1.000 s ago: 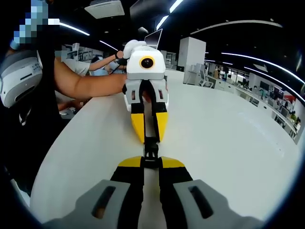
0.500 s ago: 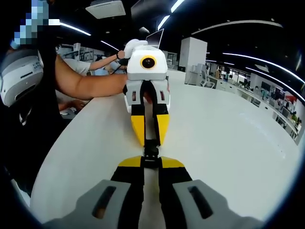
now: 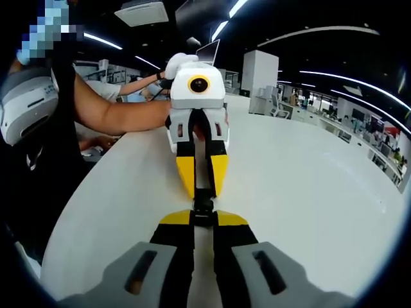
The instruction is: Snap the two parts of the plastic buckle together until the buckle closes and remains connected.
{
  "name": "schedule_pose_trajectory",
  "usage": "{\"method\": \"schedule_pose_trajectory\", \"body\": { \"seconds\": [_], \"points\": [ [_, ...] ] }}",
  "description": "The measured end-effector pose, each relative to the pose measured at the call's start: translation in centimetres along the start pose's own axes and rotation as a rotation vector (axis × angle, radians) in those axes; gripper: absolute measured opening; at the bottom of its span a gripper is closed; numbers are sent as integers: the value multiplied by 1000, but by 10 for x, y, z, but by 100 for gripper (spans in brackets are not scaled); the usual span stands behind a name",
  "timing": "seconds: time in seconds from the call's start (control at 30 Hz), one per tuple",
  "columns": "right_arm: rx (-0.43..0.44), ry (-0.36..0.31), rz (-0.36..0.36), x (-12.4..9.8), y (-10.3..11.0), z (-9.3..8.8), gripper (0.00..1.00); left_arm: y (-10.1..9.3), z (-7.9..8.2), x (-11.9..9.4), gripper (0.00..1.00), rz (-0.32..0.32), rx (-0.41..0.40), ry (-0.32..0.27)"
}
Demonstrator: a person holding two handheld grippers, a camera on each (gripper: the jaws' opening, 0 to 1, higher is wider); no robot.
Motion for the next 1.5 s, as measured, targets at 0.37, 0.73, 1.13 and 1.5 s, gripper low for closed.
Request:
{"method": "schedule_pose_trajectory", "body": {
  "seconds": [0.37, 0.73, 1.13, 1.5],
  "points": [
    [8, 1, 6, 3, -4, -1, 9, -7, 0, -3, 8, -5, 15, -3],
    [5, -3, 4, 6, -5, 2, 9, -7, 0, -4, 9, -5, 9, -5],
    [15, -9, 6, 6, -4, 3, 10, -7, -1, -1, 9, -6, 2, -14],
    [16, -11, 8, 5, -3, 3, 10, -5, -2, 3, 11, -22, -16, -45]
  ]
}}
Point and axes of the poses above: the point that each gripper's makers call its tool centre point, and the gripper's own axes: x roughly forward along the fingers, y roughly to its left, z roughly out of its top, the point moved 8 cm from there along -x, roughly backward along the fingers, and after that the axes turned 8 degrees about x, right-handed, at the moved point
